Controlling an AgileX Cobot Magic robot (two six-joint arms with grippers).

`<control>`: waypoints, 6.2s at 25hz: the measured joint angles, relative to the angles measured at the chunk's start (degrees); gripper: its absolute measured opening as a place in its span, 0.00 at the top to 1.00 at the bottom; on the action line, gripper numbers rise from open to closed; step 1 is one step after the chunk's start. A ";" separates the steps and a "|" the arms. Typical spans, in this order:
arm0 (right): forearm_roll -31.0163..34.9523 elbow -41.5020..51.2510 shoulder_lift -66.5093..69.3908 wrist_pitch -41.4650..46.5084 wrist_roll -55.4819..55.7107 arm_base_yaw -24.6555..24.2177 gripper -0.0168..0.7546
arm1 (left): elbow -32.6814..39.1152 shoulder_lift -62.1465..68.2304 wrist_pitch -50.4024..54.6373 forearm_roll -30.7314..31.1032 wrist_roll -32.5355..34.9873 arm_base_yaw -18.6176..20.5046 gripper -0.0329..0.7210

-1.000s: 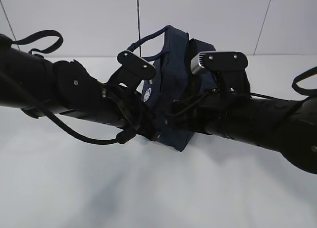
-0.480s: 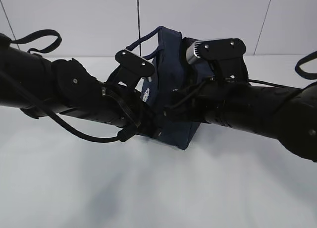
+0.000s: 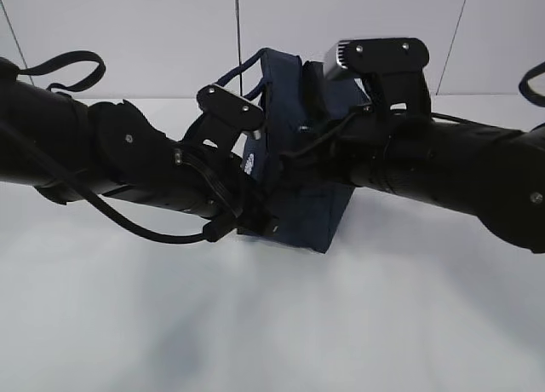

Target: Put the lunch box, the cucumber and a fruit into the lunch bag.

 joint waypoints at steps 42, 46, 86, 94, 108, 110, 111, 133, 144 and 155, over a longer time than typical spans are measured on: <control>14.54 -8.88 2.72 -5.36 -7.95 -4.23 0.98 | 4.47 -0.68 -4.32 -3.18 0.00 -1.46 0.97; 14.54 -11.78 5.03 -5.48 -7.95 -5.25 0.98 | 4.47 -0.68 -4.45 -3.27 0.00 -2.34 0.97; 17.76 -18.40 10.84 -1.39 -8.04 -7.81 0.98 | 2.33 -9.18 -4.85 -9.67 0.00 -3.71 0.32; 17.76 -18.40 10.84 -0.78 -8.04 -7.81 0.98 | -4.24 -5.99 -5.11 -8.35 0.00 -3.71 0.32; 18.02 -18.40 10.84 -1.15 -8.04 -7.81 0.98 | -4.62 -3.52 -8.94 -8.07 0.00 -3.71 0.92; 18.16 -18.62 10.84 -1.15 -8.04 -7.81 0.98 | -4.62 -3.52 -8.81 -7.94 0.00 -3.71 0.95; 18.15 -18.74 10.84 -1.15 -8.04 -7.81 0.98 | -4.62 -3.52 -8.72 -7.94 0.00 -3.71 0.96; 18.27 -33.36 17.72 6.98 -11.64 -10.62 0.98 | -4.84 -4.45 -3.82 -3.63 0.00 -4.37 0.97; 18.27 -42.71 24.20 15.96 -11.86 -14.51 0.98 | -4.32 -4.53 -2.85 -2.50 0.00 -5.12 0.97; 18.05 -53.37 31.53 27.75 -11.96 -15.61 0.98 | 2.17 -8.55 -3.94 -2.38 0.00 -5.12 0.97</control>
